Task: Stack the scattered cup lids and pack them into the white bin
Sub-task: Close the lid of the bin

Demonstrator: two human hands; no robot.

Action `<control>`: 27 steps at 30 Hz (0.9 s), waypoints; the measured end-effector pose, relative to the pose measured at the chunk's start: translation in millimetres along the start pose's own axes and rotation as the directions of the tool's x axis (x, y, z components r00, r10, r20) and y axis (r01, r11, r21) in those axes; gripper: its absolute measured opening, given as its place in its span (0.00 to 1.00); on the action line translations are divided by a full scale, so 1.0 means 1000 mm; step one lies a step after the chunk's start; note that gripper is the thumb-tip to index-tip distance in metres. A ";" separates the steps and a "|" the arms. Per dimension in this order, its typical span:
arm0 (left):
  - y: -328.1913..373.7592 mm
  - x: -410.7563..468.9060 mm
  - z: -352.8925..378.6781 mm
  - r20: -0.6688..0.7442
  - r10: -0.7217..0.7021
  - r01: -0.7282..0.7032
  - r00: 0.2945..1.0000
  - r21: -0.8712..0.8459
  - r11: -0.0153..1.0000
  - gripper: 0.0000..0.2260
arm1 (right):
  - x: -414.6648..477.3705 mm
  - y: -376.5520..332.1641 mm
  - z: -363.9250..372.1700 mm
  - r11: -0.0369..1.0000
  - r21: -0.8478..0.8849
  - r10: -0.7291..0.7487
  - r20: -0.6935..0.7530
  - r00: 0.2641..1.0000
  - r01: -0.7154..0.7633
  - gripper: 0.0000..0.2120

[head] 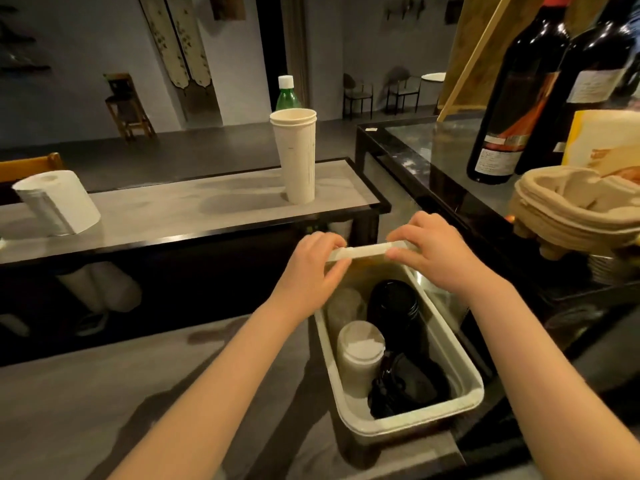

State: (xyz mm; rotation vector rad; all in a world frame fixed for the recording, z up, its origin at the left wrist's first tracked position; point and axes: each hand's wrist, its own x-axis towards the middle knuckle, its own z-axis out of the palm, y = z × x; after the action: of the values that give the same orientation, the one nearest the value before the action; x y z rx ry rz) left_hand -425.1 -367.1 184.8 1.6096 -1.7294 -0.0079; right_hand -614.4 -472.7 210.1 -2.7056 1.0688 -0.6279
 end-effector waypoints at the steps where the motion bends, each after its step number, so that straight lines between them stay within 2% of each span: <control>1: -0.001 -0.011 0.005 0.017 0.025 -0.025 1.000 0.005 1.000 0.09 | -0.014 0.001 0.005 1.000 0.008 0.008 0.004 1.000 -0.008 0.19; 5: -0.002 -0.059 0.033 0.097 0.133 -0.138 0.986 0.050 0.989 0.14 | -0.072 0.006 0.028 0.989 0.094 0.108 0.056 0.993 -0.113 0.23; 10: 0.012 -0.108 0.064 0.167 0.149 -0.142 0.975 -0.052 0.989 0.15 | -0.124 0.013 0.048 0.979 0.063 0.182 0.142 0.973 -0.193 0.32; 13: 0.018 -0.125 0.078 0.265 0.125 -0.115 0.956 -0.054 0.992 0.17 | -0.139 0.018 0.059 0.977 0.004 0.207 0.225 0.952 -0.213 0.35; 15: 0.023 -0.134 0.083 0.365 0.114 -0.108 0.924 -0.036 0.994 0.21 | -0.146 0.020 0.066 0.973 -0.045 0.228 0.303 0.926 -0.225 0.37; 18: 0.027 -0.143 0.087 0.499 0.022 -0.057 0.866 0.054 0.997 0.23 | -0.152 0.021 0.073 0.963 -0.100 0.268 0.367 0.891 -0.249 0.37; 21: 0.025 -0.146 0.091 0.529 -0.032 -0.083 0.848 0.192 0.978 0.24 | -0.158 0.023 0.079 0.960 -0.126 0.278 0.368 0.887 -0.249 0.39; 27: 0.014 -0.133 0.092 0.600 -0.121 -0.020 0.791 0.223 0.975 0.27 | -0.153 0.026 0.084 0.957 -0.112 0.289 0.388 0.875 -0.267 0.38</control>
State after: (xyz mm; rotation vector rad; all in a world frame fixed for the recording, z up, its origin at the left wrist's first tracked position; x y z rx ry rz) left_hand -496.0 -293.5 58.3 1.9592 -2.2341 -0.4279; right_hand -693.4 -387.0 77.3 -2.4900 1.3306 0.0105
